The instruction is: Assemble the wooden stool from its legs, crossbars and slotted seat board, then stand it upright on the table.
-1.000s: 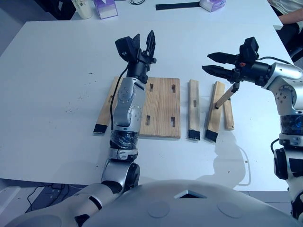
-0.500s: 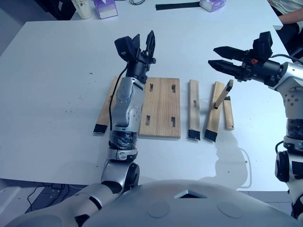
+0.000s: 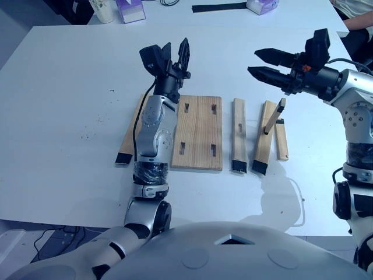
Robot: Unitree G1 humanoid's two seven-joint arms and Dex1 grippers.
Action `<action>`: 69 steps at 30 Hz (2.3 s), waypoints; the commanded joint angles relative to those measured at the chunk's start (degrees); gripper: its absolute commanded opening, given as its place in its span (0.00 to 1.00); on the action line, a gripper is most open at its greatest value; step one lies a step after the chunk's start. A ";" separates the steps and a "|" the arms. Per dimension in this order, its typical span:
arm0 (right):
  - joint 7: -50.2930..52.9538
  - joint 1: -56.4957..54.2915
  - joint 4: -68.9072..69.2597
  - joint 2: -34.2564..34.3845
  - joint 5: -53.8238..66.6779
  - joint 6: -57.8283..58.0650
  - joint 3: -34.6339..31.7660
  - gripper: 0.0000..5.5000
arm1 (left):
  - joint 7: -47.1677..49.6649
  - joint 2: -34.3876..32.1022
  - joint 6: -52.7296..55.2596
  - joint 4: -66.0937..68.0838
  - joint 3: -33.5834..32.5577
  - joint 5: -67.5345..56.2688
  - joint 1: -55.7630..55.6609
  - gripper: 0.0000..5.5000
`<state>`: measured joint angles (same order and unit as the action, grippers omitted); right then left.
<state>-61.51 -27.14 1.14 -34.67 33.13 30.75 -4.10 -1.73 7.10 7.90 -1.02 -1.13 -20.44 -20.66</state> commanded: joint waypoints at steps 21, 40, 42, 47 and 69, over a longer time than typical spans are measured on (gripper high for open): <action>4.23 -4.85 -1.14 -1.60 5.30 4.76 0.85 0.50 | 3.05 3.77 -2.73 -2.65 -0.22 -1.42 4.29 0.48; -1.47 -0.34 -6.30 -1.83 -1.02 -1.10 1.81 0.50 | 1.12 1.86 -2.61 0.59 -0.79 -1.15 2.07 0.48; -2.38 2.20 -10.02 -2.09 -5.34 -4.33 4.73 0.50 | 0.99 1.72 -2.78 1.33 -0.68 -0.73 1.61 0.48; -4.25 8.30 -10.65 -2.61 -6.90 -7.83 5.99 0.50 | 0.23 1.15 -2.47 1.88 -0.54 -0.51 1.49 0.48; -20.45 18.71 9.22 -28.71 -3.84 3.62 10.06 0.50 | 26.71 5.51 -5.72 -33.46 1.31 -0.10 18.13 0.48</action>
<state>-79.68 -11.22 13.11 -58.26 35.25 38.48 3.65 21.07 3.40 3.26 -29.78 2.06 -18.66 -5.95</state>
